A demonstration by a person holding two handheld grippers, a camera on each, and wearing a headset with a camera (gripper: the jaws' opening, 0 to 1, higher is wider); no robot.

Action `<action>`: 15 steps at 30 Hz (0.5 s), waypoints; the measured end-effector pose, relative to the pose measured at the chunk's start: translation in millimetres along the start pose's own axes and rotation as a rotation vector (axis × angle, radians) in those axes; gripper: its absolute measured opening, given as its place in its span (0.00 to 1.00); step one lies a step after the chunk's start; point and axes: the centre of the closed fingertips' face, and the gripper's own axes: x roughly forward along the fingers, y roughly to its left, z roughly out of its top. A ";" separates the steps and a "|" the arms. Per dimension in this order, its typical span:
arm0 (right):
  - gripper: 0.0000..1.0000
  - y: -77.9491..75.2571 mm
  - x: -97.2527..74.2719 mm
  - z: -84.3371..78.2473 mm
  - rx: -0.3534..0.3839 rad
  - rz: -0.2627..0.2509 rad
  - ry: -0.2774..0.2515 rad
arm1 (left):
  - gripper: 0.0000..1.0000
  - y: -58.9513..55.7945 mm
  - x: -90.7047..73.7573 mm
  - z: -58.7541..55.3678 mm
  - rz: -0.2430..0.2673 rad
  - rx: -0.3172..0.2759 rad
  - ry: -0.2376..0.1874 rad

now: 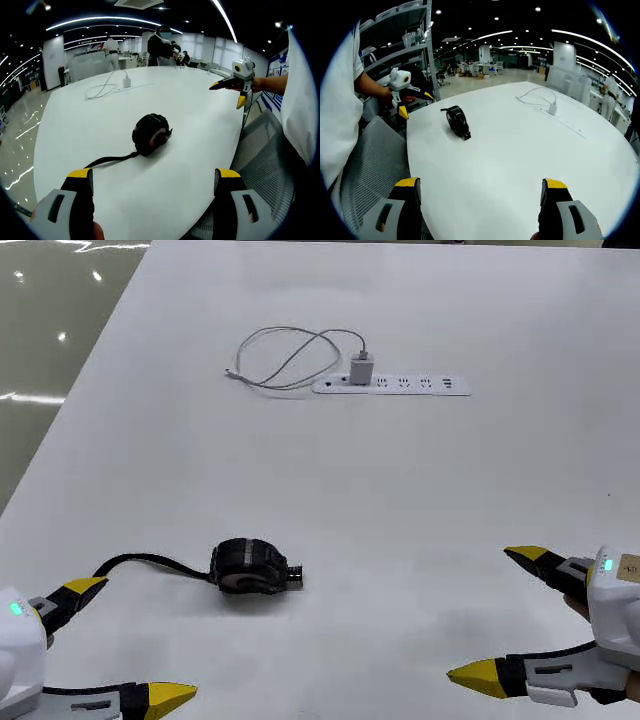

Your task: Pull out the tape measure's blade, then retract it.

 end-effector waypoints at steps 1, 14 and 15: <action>0.99 0.5 -0.5 -1.0 0.000 0.000 0.003 | 0.99 -0.1 -0.2 -0.2 -0.001 0.004 0.002; 0.99 -0.5 -5.4 -0.4 0.007 -0.002 0.004 | 0.99 -3.8 0.5 0.1 -0.017 0.025 0.016; 0.99 -0.4 -5.7 0.2 0.008 -0.003 0.002 | 0.99 -3.9 0.7 0.6 -0.018 0.023 0.015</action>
